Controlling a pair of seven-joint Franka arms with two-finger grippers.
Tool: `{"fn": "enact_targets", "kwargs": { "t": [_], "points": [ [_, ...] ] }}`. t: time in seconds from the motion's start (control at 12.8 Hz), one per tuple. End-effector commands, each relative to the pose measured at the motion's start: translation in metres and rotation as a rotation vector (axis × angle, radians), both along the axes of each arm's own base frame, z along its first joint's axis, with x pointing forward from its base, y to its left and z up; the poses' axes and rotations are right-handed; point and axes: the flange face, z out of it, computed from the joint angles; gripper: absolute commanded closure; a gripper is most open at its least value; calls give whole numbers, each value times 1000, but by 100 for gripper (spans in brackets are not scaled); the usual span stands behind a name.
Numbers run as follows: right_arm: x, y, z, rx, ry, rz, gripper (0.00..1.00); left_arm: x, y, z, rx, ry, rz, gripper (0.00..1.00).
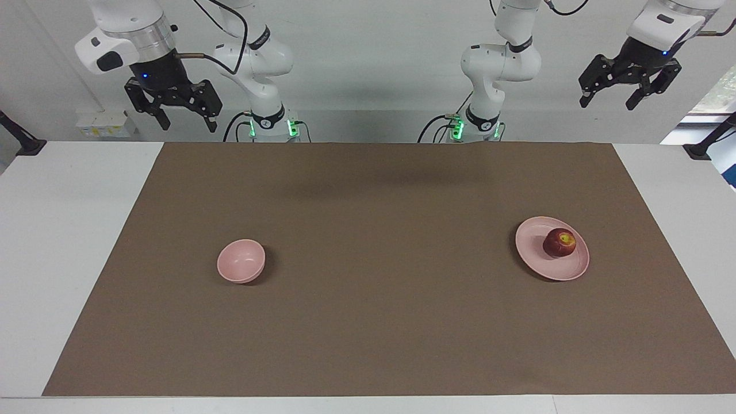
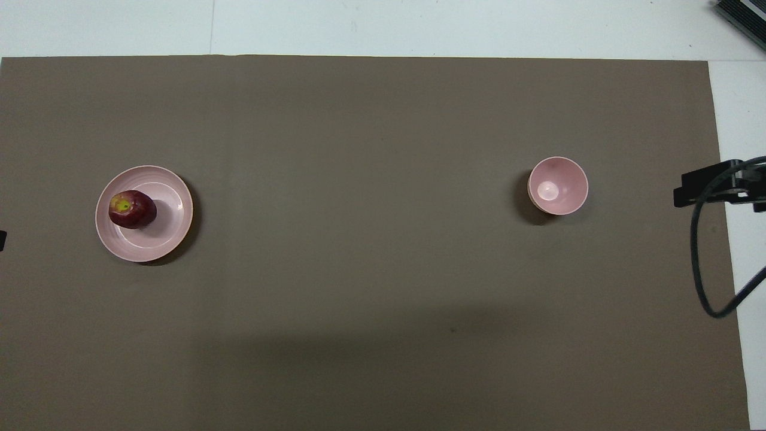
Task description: Move apple from plate to bowl
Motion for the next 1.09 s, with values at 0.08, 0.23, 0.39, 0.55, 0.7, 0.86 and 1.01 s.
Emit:
{"fn": "enact_targets", "kwargs": {
  "t": [0.08,0.23,0.39,0.55,0.7,0.86,1.01],
  "points": [
    [-3,-3,3,9,6,15,0,-6,3,-1,10,-2,27,0],
    [-3,-3,3,9,6,15,0,-5,6,-3,11,-2,33,0],
    [-3,-3,3,9,6,15,0,2,10,-10,13,5,40,0],
    [-3,-3,3,9,6,15,0,18,20,-25,21,9,63,0],
    [-3,-3,3,9,6,15,0,37,31,-46,24,3,80,0],
    [-3,-3,3,9,6,15,0,55,34,-75,29,6,85,0],
    [-3,-3,3,9,6,15,0,71,35,-118,28,-22,81,0]
  ]
}}
